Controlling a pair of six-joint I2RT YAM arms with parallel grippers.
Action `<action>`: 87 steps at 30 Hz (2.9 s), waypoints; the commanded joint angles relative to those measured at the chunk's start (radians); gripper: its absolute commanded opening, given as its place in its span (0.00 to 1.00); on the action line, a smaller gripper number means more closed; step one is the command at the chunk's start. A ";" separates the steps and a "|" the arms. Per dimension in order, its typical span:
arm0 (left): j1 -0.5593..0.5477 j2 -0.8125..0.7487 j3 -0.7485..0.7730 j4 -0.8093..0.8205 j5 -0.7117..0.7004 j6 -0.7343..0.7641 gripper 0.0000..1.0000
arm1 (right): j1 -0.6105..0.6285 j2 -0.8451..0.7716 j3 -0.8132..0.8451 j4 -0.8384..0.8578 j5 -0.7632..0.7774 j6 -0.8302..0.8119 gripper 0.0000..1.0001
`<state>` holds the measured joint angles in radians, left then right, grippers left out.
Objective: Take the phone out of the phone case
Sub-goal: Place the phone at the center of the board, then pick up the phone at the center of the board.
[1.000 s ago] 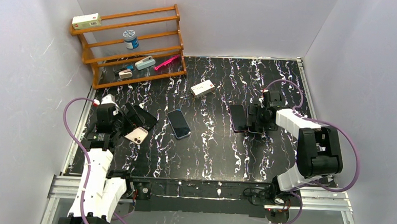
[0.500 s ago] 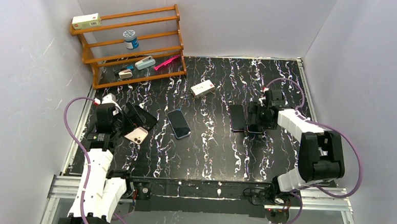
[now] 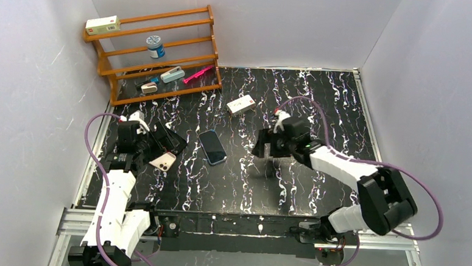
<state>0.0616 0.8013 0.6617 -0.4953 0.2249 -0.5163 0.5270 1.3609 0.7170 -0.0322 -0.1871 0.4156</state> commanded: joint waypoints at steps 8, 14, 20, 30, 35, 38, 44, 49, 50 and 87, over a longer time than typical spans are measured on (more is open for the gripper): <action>-0.001 -0.011 -0.015 0.010 0.033 0.016 0.98 | 0.422 0.301 0.191 0.174 0.313 0.038 0.99; 0.000 -0.023 -0.017 0.014 0.028 0.016 0.98 | 0.513 0.474 0.378 0.111 0.451 0.017 0.99; -0.001 -0.026 -0.019 0.015 0.027 0.015 0.98 | 0.539 0.618 0.532 0.040 0.511 0.005 0.99; 0.000 -0.032 -0.020 0.016 0.016 0.009 0.98 | 0.571 0.785 0.721 -0.199 0.673 0.001 0.99; 0.000 -0.025 -0.019 0.016 0.029 0.003 0.98 | 0.583 0.784 0.687 -0.299 0.723 0.044 0.86; 0.000 -0.007 -0.018 0.015 0.066 -0.008 0.98 | 0.587 0.747 0.618 -0.319 0.707 0.073 0.73; 0.000 -0.002 -0.105 0.100 0.176 -0.108 0.98 | 0.593 0.580 0.411 -0.225 0.593 0.124 0.48; -0.005 -0.048 -0.227 0.234 0.260 -0.237 0.98 | 0.593 0.404 0.232 -0.061 0.472 0.180 0.34; -0.009 -0.049 -0.241 0.252 0.269 -0.257 0.98 | 0.593 0.373 0.200 -0.021 0.437 0.192 0.31; -0.574 0.350 -0.403 0.863 -0.012 -0.633 0.53 | 0.593 0.215 -0.094 0.534 0.264 0.278 0.09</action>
<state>-0.4793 1.1229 0.2695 0.2977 0.2512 -1.1297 1.1141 1.5856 0.6281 0.4229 0.0776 0.7029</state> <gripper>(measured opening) 0.554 0.816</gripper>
